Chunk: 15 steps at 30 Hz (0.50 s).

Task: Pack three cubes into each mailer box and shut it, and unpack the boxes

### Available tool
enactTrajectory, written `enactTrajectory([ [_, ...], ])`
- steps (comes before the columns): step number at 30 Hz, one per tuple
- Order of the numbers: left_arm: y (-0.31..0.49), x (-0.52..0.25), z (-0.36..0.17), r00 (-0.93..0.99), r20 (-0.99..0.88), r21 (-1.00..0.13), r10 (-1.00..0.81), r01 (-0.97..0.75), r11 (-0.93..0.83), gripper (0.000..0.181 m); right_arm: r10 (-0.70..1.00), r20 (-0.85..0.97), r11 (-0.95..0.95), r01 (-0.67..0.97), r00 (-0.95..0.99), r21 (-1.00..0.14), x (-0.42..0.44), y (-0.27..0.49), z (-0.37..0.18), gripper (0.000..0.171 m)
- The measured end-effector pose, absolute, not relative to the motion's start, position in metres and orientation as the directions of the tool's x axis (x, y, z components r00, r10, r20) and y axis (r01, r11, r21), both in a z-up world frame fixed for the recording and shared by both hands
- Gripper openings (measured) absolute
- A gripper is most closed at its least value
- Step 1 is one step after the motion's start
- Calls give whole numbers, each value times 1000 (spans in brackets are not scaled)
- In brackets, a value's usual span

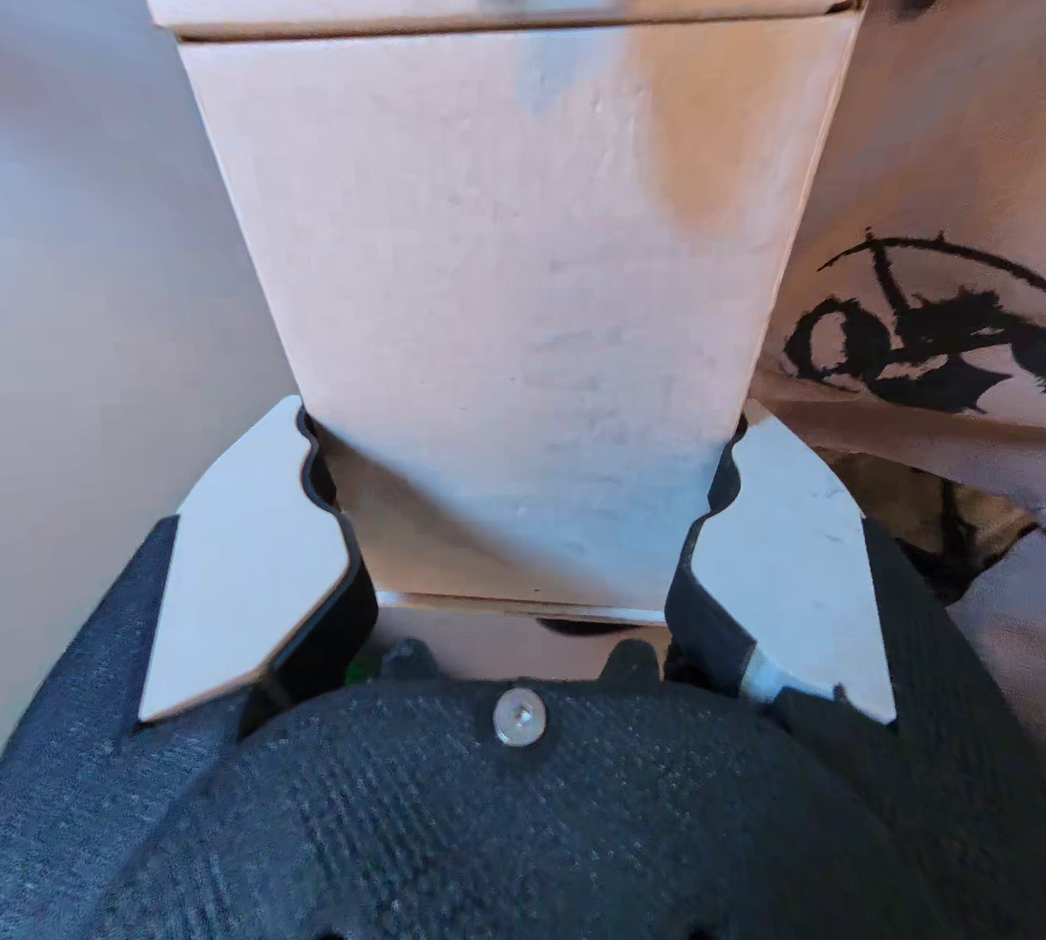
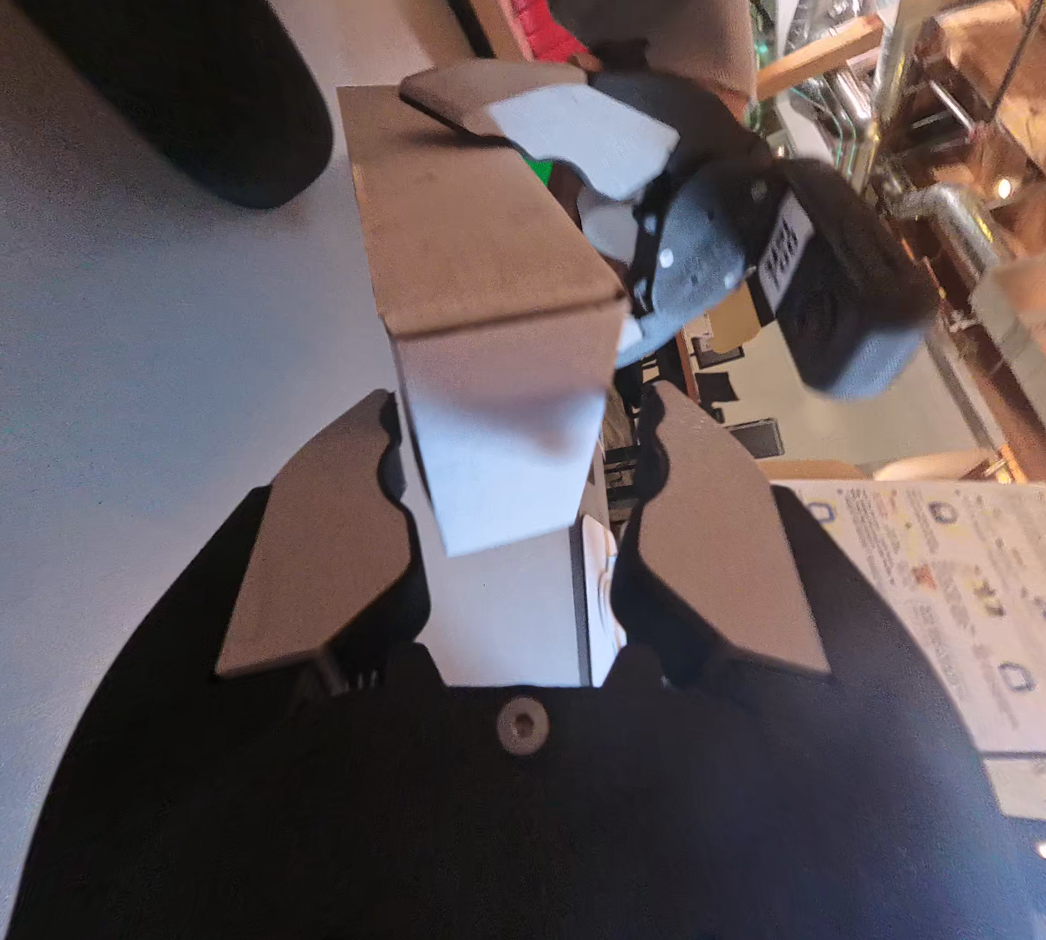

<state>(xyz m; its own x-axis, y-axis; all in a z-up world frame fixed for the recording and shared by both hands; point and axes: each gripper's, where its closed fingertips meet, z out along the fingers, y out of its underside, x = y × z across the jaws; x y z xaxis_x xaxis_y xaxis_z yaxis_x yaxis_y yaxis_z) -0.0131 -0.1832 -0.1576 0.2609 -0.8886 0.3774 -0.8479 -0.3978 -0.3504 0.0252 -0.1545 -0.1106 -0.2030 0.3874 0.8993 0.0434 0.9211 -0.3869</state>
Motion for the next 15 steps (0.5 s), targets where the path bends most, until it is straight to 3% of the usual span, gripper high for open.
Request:
enactTrajectory([
  [2,-184,1,-168,226,398,-349,-889,-859,-374,131,345,904,937,35,-253,-348,29,-161,-126,71],
  [4,-176,7,-176,264,386,-366,-884,-836,-410,131,385,880,921,57,-276,-385,37,-151,-136,69],
  [6,-165,17,-171,300,365,-465,-881,-761,-452,123,542,768,832,94,-341,-546,48,-143,-147,68],
  [10,-150,23,-152,348,179,-687,-920,-625,-370,115,802,484,562,167,-349,-810,67,-111,-158,68],
  [15,-132,21,-157,512,-2,-857,-859,-443,-262,111,934,123,223,278,-335,-934,78,-78,-171,68],
])
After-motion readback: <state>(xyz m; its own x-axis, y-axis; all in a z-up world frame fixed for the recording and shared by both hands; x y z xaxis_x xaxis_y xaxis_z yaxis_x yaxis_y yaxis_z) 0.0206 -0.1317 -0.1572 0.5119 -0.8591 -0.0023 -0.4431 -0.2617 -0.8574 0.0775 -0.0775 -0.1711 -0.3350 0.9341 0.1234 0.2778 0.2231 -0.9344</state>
